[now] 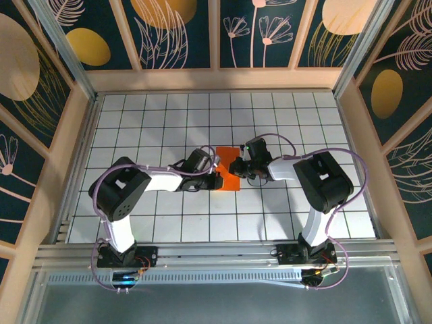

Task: Fold a paper plane with a square sheet of paper (fold left side to right side)
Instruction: Fold the triangle a second time at the center of the table.

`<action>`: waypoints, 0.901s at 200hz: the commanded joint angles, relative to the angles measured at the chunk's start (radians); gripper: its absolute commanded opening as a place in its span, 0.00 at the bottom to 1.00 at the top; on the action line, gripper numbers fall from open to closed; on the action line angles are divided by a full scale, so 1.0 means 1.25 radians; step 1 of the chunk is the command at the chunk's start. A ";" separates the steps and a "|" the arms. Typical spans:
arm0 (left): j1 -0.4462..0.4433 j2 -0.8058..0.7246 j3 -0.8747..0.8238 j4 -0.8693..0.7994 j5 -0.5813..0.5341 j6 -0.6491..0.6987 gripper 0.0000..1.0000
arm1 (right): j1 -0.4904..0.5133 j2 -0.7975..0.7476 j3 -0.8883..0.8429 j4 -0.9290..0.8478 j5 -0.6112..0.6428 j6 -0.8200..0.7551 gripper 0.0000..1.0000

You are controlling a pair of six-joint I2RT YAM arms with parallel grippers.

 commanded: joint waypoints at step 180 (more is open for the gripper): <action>0.109 -0.139 -0.048 0.051 0.022 -0.074 0.39 | -0.046 -0.190 -0.032 -0.018 0.083 -0.009 0.64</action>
